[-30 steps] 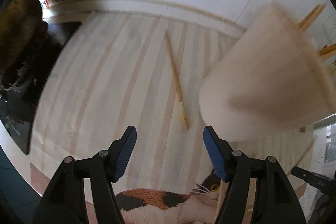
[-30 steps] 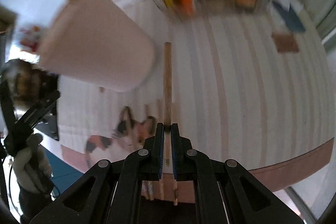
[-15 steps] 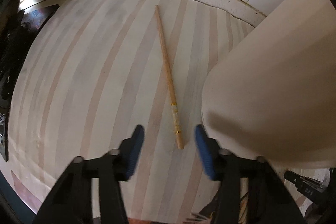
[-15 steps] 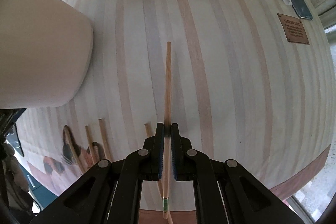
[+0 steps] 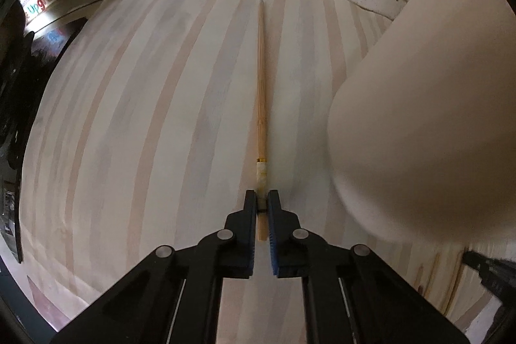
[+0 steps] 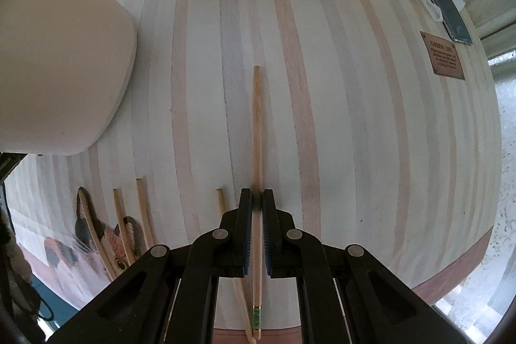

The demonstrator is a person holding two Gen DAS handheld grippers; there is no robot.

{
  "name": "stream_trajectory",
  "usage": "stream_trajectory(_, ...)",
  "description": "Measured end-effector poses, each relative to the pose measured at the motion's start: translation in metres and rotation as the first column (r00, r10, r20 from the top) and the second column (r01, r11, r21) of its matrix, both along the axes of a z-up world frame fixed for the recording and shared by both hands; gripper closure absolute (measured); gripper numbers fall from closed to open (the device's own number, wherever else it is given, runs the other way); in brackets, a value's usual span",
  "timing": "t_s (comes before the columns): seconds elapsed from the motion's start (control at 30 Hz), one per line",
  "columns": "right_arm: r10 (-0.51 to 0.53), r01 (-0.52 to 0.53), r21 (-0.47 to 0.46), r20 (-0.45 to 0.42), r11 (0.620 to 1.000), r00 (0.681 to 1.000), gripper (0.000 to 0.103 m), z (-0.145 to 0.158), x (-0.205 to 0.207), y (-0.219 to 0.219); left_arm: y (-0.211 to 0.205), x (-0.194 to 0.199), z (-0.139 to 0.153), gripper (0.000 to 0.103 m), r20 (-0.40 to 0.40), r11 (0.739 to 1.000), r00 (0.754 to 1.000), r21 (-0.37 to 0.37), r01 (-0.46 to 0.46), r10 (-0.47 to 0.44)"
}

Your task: Organize utensils

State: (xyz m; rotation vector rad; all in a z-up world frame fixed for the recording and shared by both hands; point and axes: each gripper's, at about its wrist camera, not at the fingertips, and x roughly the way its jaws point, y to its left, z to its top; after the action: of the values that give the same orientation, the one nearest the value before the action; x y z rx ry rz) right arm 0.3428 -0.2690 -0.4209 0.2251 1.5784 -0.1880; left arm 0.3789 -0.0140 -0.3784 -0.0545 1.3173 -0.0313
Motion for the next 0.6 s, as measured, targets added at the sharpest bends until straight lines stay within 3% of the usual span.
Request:
stream_trajectory(0.33,0.070,-0.070,0.004,-0.011,0.998,0.997,0.097,0.000,-0.024,0.026,0.031,-0.125,-0.001,0.099,-0.162,0.999,0.986,-0.032,0.038,-0.042)
stream_trajectory(0.47,0.094,-0.094,0.000,-0.024,0.996,0.995,0.096,-0.002,-0.034,0.037,0.044,-0.129,-0.002,0.097,-0.185,0.997,0.983,-0.073,0.000,-0.014)
stream_trajectory(0.6,0.085,-0.085,0.007,-0.033,0.996,0.996,0.096,-0.005,-0.033,0.040,0.055,-0.100,-0.001,0.094,-0.197,0.994,0.980,-0.101,-0.029,0.008)
